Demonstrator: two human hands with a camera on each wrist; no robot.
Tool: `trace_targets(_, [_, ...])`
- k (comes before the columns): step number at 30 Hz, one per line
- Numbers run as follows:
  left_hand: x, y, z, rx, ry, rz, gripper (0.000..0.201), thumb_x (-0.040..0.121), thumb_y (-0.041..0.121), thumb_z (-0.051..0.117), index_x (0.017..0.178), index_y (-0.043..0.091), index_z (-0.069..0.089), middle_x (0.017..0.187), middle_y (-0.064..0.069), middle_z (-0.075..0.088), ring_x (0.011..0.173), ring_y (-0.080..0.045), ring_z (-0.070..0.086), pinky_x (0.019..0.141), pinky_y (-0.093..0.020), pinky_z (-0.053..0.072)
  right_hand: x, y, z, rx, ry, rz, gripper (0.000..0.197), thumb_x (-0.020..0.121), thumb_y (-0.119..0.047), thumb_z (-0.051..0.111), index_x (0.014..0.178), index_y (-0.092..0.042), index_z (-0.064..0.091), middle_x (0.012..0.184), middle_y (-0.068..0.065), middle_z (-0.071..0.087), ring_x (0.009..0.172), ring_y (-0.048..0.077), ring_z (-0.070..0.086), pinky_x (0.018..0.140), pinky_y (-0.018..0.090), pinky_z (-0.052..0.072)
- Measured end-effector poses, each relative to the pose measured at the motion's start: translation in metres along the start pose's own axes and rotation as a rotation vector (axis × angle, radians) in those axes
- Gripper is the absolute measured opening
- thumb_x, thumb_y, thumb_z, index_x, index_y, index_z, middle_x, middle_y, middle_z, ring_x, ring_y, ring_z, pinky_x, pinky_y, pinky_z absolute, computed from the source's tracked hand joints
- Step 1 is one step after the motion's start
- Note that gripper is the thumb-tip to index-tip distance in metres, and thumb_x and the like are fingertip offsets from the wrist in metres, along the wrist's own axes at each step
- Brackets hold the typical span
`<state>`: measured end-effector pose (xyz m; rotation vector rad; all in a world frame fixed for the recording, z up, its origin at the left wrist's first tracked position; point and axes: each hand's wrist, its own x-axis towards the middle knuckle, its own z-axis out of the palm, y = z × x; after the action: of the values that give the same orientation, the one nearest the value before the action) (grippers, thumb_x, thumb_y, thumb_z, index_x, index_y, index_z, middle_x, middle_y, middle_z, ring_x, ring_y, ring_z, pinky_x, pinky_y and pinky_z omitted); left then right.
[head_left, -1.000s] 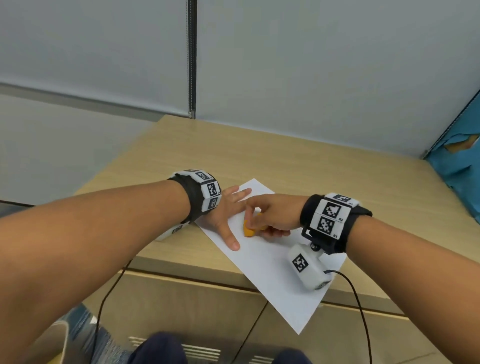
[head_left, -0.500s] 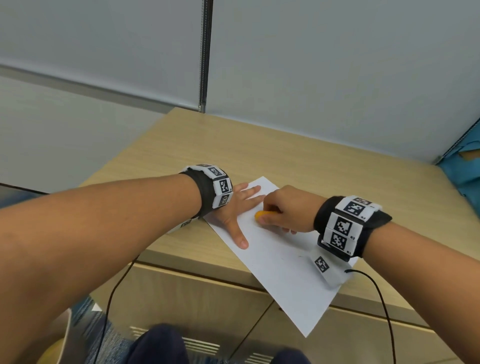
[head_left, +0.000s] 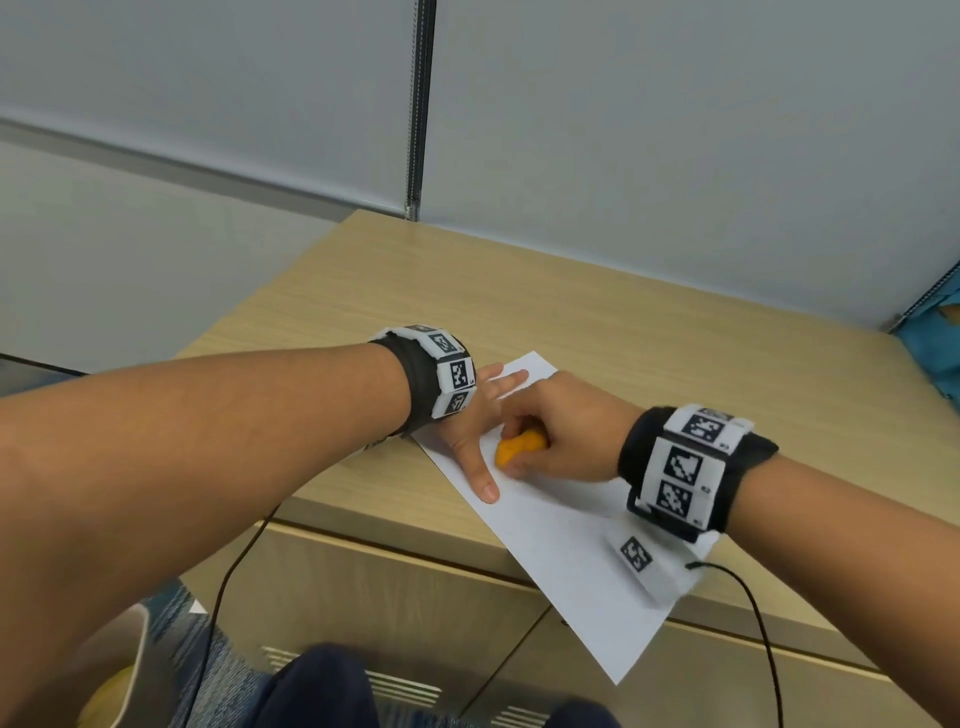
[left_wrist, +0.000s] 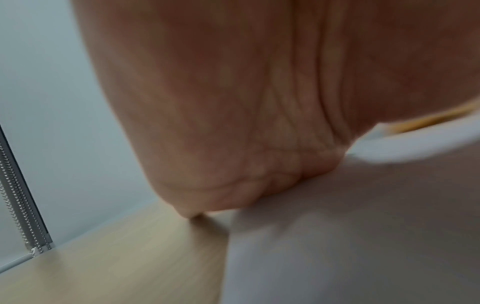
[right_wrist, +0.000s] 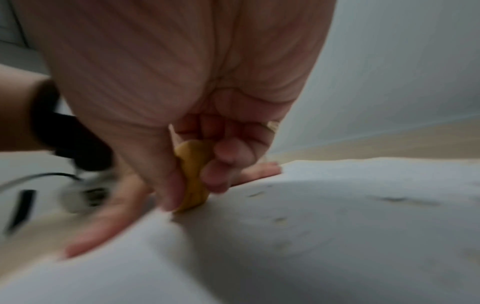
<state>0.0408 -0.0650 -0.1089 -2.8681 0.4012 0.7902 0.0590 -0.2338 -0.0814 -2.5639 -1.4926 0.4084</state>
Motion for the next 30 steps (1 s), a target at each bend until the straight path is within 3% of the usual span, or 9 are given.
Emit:
trace_targets(4, [0.001, 0.003, -0.001, 0.016, 0.001, 0.013, 0.134, 0.064, 0.080, 0.068, 0.152, 0.034, -0.023, 0.162, 0.001, -0.029, 0.149, -0.032, -0.021, 0.116, -0.061, -0.002, 0.015, 0.020, -0.013, -0.119, 0.136, 0.172, 0.011, 0.083, -0.027, 0.070, 0.075, -0.021, 0.063, 0.073, -0.002, 0.061, 0.074, 0.024, 0.063, 0.068, 0.034, 0.053])
trace_targets(8, [0.008, -0.005, 0.004, 0.001, -0.046, -0.050, 0.137, 0.048, 0.094, 0.063, 0.156, 0.038, 0.001, 0.164, 0.003, -0.021, 0.149, -0.032, -0.022, 0.118, -0.063, 0.003, 0.002, -0.010, 0.002, -0.044, -0.018, -0.031, 0.011, 0.082, -0.026, 0.074, 0.084, -0.017, 0.069, 0.077, -0.008, 0.064, 0.068, 0.007, 0.056, 0.065, 0.025, 0.048])
trace_targets(12, [0.001, 0.001, 0.000, 0.017, -0.014, 0.010, 0.133, 0.062, 0.083, 0.065, 0.151, 0.038, -0.023, 0.161, 0.003, -0.031, 0.148, -0.032, -0.024, 0.115, -0.064, -0.002, 0.016, 0.021, -0.015, -0.108, 0.129, 0.158, 0.014, 0.082, -0.030, 0.073, 0.081, -0.017, 0.068, 0.079, -0.001, 0.068, 0.077, 0.022, 0.066, 0.068, 0.032, 0.053])
trace_targets(14, [0.003, 0.000, 0.001, 0.025, -0.013, 0.007, 0.132, 0.061, 0.083, 0.066, 0.154, 0.037, -0.015, 0.163, 0.002, -0.027, 0.149, -0.031, -0.023, 0.116, -0.063, -0.001, 0.017, 0.012, -0.009, -0.105, 0.119, 0.125, 0.013, 0.082, -0.027, 0.070, 0.084, -0.015, 0.070, 0.079, 0.000, 0.068, 0.077, 0.022, 0.065, 0.068, 0.033, 0.054])
trace_targets(17, [0.003, -0.003, 0.002, -0.007, -0.056, -0.074, 0.132, 0.052, 0.091, 0.065, 0.156, 0.041, -0.001, 0.162, -0.001, -0.029, 0.149, -0.032, -0.022, 0.119, -0.060, 0.002, 0.004, -0.013, 0.003, -0.038, -0.021, -0.006, 0.014, 0.081, -0.028, 0.075, 0.080, -0.018, 0.066, 0.072, -0.010, 0.061, 0.066, 0.005, 0.055, 0.062, 0.023, 0.046])
trace_targets(19, [0.003, -0.001, 0.001, 0.005, -0.036, -0.027, 0.133, 0.057, 0.086, 0.066, 0.154, 0.040, -0.012, 0.161, 0.001, -0.030, 0.148, -0.033, -0.023, 0.117, -0.062, 0.000, 0.006, 0.002, -0.004, -0.057, 0.001, 0.078, 0.016, 0.080, -0.030, 0.077, 0.077, -0.022, 0.063, 0.071, -0.012, 0.059, 0.066, 0.006, 0.056, 0.063, 0.025, 0.047])
trace_targets(22, [0.001, 0.000, 0.001, -0.007, -0.020, -0.004, 0.139, 0.059, 0.084, 0.067, 0.146, 0.041, -0.033, 0.159, 0.002, -0.034, 0.148, -0.032, -0.026, 0.115, -0.064, -0.004, 0.017, 0.027, -0.016, -0.091, 0.111, 0.250, 0.018, 0.080, -0.032, 0.073, 0.079, -0.015, 0.067, 0.077, 0.000, 0.067, 0.075, 0.024, 0.066, 0.069, 0.038, 0.057])
trace_targets(27, [0.003, -0.003, 0.003, -0.006, -0.039, -0.021, 0.145, 0.048, 0.091, 0.060, 0.147, 0.038, -0.032, 0.158, 0.003, -0.036, 0.147, -0.028, -0.028, 0.115, -0.061, -0.007, -0.011, 0.028, -0.011, 0.100, 0.153, 0.341, 0.025, 0.095, -0.035, 0.064, 0.087, -0.011, 0.063, 0.069, 0.000, 0.069, 0.053, 0.013, 0.066, 0.059, 0.029, 0.054])
trace_targets(30, [0.000, 0.000, 0.002, -0.014, -0.031, -0.025, 0.156, 0.032, 0.101, 0.051, 0.148, 0.037, -0.031, 0.158, 0.006, -0.036, 0.147, -0.025, -0.028, 0.116, -0.059, -0.007, -0.049, 0.041, -0.015, 0.324, 0.190, 0.458, 0.029, 0.104, -0.029, 0.049, 0.089, -0.009, 0.064, 0.071, 0.006, 0.070, 0.050, 0.016, 0.063, 0.050, 0.028, 0.050])
